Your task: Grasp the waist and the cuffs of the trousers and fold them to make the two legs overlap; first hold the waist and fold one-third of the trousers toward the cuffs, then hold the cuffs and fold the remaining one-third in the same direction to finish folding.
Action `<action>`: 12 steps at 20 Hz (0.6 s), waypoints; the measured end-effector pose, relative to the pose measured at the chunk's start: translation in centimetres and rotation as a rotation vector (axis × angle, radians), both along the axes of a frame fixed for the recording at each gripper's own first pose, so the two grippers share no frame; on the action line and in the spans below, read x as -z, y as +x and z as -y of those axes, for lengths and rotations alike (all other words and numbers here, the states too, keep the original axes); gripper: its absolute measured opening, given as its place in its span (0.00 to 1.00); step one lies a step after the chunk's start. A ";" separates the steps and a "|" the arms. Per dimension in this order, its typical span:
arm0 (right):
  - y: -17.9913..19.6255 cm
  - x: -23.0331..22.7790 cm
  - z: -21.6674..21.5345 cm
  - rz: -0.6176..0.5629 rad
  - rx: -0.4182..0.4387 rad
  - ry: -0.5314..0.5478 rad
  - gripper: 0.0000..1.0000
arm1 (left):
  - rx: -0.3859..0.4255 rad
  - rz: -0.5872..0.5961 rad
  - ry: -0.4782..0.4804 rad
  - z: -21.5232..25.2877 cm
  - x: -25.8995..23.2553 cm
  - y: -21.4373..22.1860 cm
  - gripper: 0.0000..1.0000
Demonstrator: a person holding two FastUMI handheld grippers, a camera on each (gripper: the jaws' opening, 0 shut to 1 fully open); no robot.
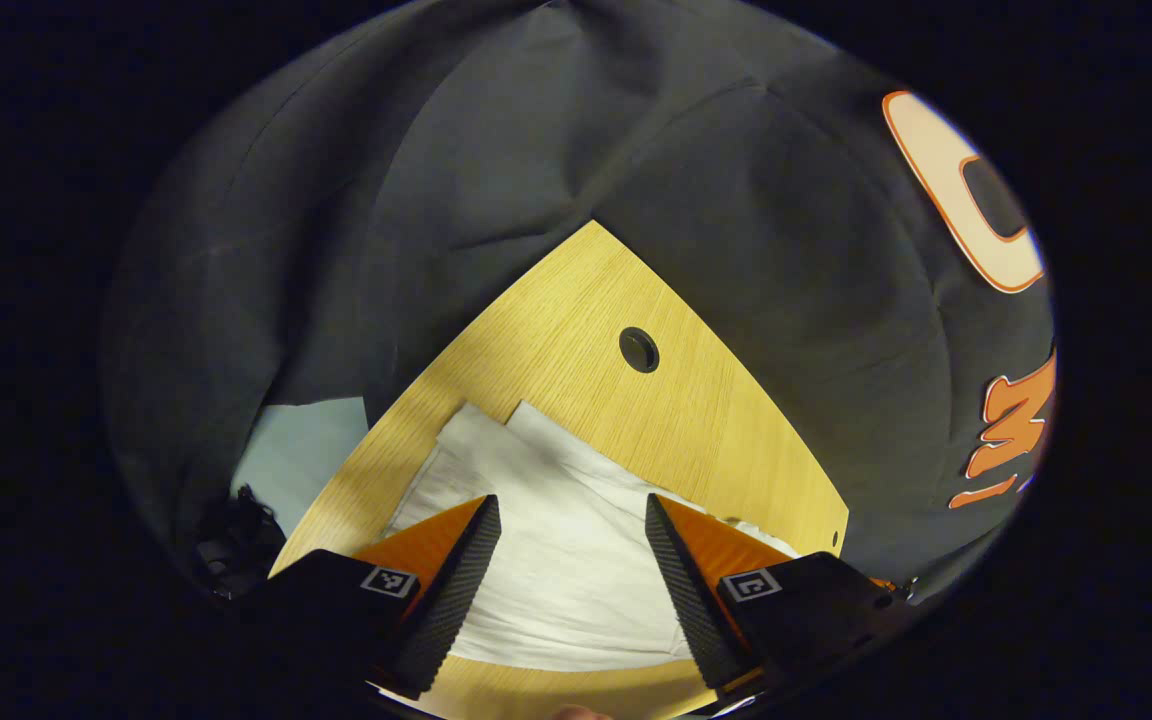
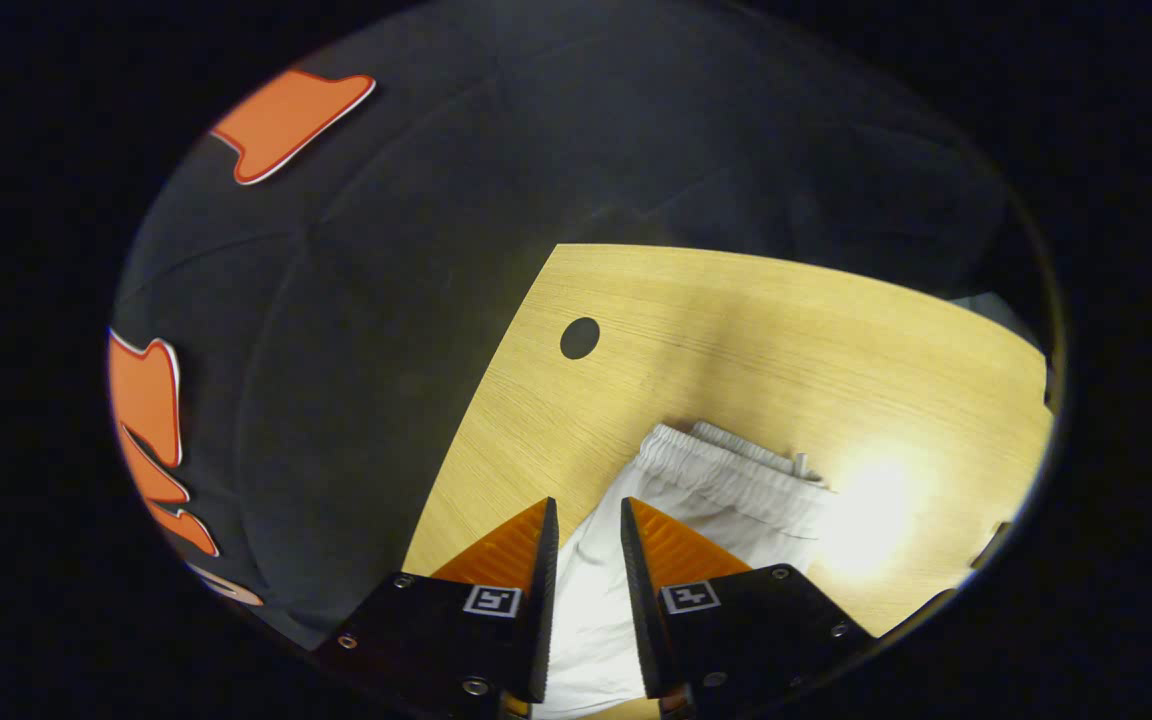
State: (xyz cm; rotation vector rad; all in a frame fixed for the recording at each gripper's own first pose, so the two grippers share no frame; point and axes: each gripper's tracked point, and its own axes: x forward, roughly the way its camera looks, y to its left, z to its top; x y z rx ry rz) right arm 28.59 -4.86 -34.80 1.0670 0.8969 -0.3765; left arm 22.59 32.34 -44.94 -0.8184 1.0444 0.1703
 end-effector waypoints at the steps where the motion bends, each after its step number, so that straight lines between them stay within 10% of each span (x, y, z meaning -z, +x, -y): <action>1: -0.5 -0.2 0.4 0.008 -0.005 -0.007 0.40 | -0.015 0.006 0.005 -0.2 -0.2 -0.4 0.95; 6: -2.9 2.0 0.6 -0.016 -0.024 0.000 0.75 | -0.035 0.048 0.114 -0.9 -4.1 -2.4 0.97; 12: -6.4 6.2 1.2 -0.119 -0.083 0.005 0.87 | 0.069 0.085 0.257 1.9 -9.6 -4.4 0.99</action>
